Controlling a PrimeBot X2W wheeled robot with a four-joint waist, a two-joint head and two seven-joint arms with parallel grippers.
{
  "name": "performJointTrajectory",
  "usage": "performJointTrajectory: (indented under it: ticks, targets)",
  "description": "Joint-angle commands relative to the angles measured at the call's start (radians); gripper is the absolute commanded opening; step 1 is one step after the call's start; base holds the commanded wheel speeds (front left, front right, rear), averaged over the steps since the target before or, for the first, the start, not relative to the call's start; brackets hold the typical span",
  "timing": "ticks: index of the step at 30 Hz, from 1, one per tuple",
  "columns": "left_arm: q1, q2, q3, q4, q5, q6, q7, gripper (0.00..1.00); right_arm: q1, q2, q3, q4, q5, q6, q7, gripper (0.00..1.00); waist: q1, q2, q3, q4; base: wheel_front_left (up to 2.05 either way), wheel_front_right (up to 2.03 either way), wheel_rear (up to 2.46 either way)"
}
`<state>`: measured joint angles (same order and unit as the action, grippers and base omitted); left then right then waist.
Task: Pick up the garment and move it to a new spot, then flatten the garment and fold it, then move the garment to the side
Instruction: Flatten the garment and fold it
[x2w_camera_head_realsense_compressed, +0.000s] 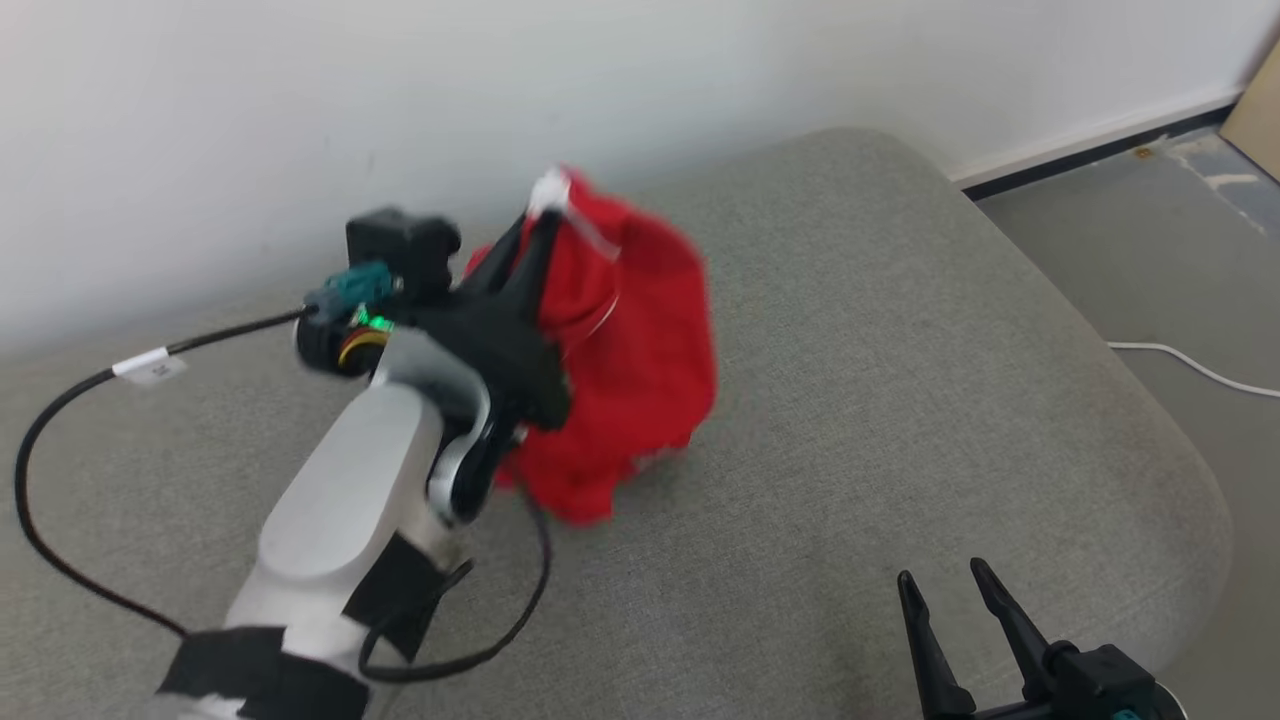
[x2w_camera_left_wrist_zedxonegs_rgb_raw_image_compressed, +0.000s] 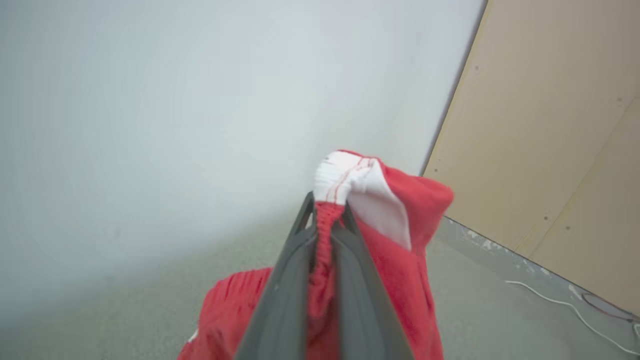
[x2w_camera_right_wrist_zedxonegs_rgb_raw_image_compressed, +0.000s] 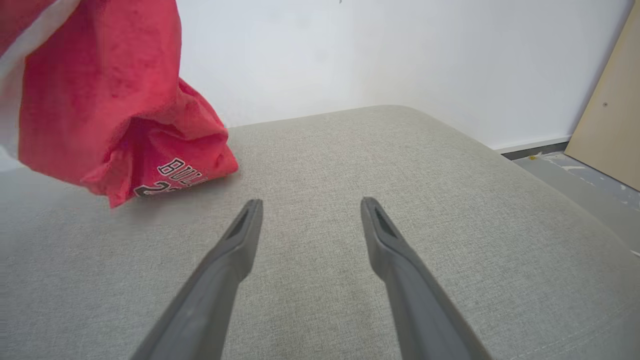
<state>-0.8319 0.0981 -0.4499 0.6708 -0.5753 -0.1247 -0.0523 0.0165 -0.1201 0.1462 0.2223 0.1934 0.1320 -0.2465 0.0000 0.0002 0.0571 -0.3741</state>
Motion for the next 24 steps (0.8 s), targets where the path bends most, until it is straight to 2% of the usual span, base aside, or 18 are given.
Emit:
performJointTrajectory:
  ticks: [1, 6, 11, 15, 18, 24]
  targets:
    - [-0.026, -0.010, 0.006, -0.017, -0.021, -0.004, -0.021, 0.00, -0.005, 0.004, 0.002, 0.002, 0.005, -0.003, -0.002, 1.00, 0.0000, -0.0002, -0.009, 0.009, 0.00, 0.00, 0.00]
    - [-0.068, -0.046, 0.000, -0.088, -0.087, 0.055, -0.103, 0.00, 0.001, 0.013, -0.001, 0.008, 0.003, -0.003, -0.006, 1.00, 0.0000, -0.0002, -0.020, 0.021, 0.00, 0.00, 0.00]
    - [-0.006, -0.047, -0.118, -0.148, -0.225, 0.137, -0.110, 0.00, 0.009, 0.019, -0.015, 0.010, 0.000, -0.003, -0.008, 1.00, 0.0000, -0.0002, -0.024, 0.046, 0.00, 0.00, 0.00]
    - [0.084, -0.045, -0.179, -0.104, -0.264, 0.200, -0.127, 0.00, 0.010, 0.024, -0.018, 0.011, 0.003, -0.003, -0.011, 1.00, 0.0000, -0.0002, -0.019, 0.081, 0.00, 0.00, 0.00]
    - [0.167, -0.043, -0.196, -0.051, -0.264, 0.218, -0.145, 0.00, 0.008, 0.027, -0.017, 0.012, 0.009, -0.003, -0.013, 1.00, 0.0000, -0.0002, -0.011, 0.112, 0.00, 0.00, 0.00]
    - [0.302, 0.021, -0.177, -0.028, -0.276, 0.212, -0.180, 0.00, 0.006, 0.029, -0.024, 0.013, 0.004, -0.003, -0.015, 1.00, 0.0000, -0.0002, -0.007, 0.171, 0.00, 0.00, 0.00]
